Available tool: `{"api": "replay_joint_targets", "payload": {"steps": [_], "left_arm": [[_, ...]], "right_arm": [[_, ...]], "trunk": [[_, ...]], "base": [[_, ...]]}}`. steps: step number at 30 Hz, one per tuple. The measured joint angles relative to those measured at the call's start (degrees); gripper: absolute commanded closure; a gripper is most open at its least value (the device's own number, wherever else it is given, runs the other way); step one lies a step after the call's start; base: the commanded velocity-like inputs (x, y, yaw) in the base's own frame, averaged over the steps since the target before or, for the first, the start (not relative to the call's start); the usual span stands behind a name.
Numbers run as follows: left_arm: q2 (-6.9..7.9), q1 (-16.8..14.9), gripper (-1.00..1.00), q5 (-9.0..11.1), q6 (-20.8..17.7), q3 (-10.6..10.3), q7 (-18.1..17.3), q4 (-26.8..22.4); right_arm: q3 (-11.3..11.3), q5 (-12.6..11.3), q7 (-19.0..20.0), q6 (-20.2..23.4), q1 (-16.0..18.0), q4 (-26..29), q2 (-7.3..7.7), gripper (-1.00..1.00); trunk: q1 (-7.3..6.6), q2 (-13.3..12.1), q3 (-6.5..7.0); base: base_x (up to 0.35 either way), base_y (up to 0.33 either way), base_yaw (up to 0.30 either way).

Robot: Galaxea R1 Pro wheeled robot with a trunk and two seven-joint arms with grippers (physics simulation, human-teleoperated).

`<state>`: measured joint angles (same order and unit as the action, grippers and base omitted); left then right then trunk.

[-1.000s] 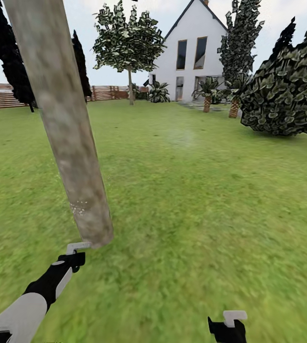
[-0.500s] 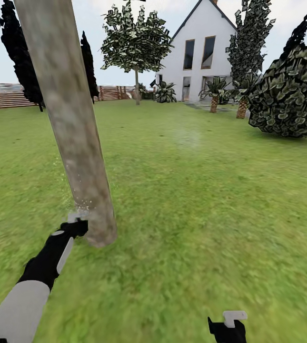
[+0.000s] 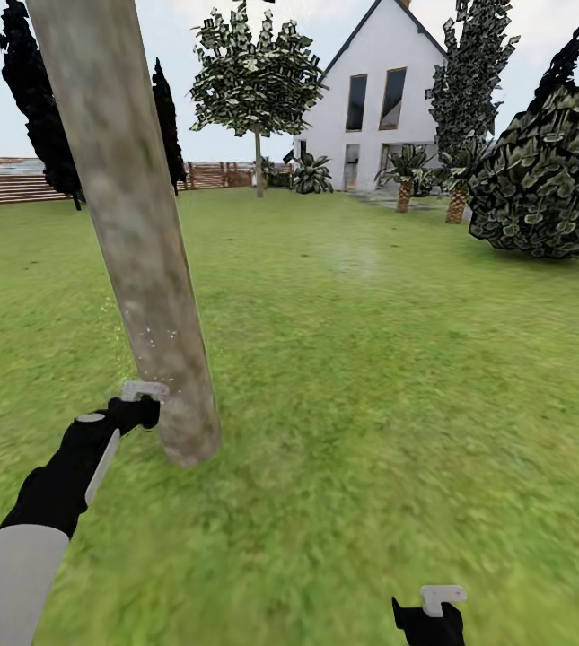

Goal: In the garden, pick up the pesticide atomizer on the floor and spray pesticide onto both trees until each tree trunk is fully covered.

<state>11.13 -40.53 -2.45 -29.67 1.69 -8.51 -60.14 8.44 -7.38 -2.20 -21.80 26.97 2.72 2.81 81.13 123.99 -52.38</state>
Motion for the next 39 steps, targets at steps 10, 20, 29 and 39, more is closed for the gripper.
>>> {"api": "replay_joint_targets", "payload": {"steps": [10, 20, 29, 39], "left_arm": [[0.48, 0.0, 1.0, 0.7, -8.5, -1.0, -4.2, -9.9], [1.3, 0.1, 1.0, 0.1, -12.6, 2.1, -4.4, -14.6], [1.07, -0.7, 1.0, 0.4, -24.2, -0.4, -4.4, -21.6], [6.2, -6.7, 1.0, 2.2, -28.4, 1.8, -4.5, -22.8]], "right_arm": [[0.0, 0.0, 0.0, 0.0, 0.0, 0.0, 0.0, -1.0], [0.0, 0.0, 0.0, 0.0, -0.1, 0.0, 0.0, -1.0], [0.0, 0.0, 0.0, 0.0, -0.1, 0.0, 0.0, -1.0], [0.0, 0.0, 0.0, 0.0, -0.2, 0.0, -0.09, -1.0]], "trunk": [[0.0, 0.0, 0.0], [0.0, 0.0, 0.0], [0.0, 0.0, 0.0], [0.0, 0.0, 0.0]], "base": [[0.0, 0.0, 0.0], [0.0, 0.0, 0.0], [0.0, 0.0, 0.0], [0.0, 0.0, 0.0]]}}
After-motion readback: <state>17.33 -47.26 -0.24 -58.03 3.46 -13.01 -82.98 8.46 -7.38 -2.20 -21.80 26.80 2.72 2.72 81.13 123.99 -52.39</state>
